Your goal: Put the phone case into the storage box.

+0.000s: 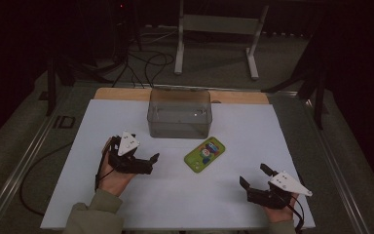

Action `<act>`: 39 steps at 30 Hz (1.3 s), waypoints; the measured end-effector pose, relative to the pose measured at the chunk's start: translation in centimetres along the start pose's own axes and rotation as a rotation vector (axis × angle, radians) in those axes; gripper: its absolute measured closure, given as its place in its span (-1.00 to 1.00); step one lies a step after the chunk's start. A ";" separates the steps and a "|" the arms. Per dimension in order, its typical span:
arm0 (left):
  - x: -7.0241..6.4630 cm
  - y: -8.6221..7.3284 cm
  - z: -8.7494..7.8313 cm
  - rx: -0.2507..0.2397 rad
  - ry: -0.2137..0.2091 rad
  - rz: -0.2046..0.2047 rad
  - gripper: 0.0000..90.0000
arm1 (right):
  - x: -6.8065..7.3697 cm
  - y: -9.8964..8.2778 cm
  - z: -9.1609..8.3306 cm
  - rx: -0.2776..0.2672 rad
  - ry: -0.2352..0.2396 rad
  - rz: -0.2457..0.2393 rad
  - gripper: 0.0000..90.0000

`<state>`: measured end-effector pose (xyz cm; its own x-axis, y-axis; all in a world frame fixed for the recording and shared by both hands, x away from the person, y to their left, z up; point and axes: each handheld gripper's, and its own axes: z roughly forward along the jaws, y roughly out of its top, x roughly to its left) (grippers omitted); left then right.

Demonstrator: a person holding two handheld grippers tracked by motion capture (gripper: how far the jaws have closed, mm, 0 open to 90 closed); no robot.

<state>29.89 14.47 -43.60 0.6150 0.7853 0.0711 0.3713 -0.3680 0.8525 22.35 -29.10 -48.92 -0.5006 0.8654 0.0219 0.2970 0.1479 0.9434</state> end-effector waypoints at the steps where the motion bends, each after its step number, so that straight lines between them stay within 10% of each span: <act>1: -0.1 0.1 0.1 0.004 -0.002 0.002 -1.00 | 0.0 0.0 0.0 0.000 -0.001 0.000 -0.79; 39: -2.2 3.9 7.3 0.177 -0.075 0.054 -1.00 | 0.0 0.0 0.1 0.002 -0.002 0.002 -0.79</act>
<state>35.02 7.70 -44.21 0.6849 0.7253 0.0699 0.4490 -0.4956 0.7435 22.41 -29.11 -48.93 -0.4988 0.8664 0.0230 0.2993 0.1473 0.9427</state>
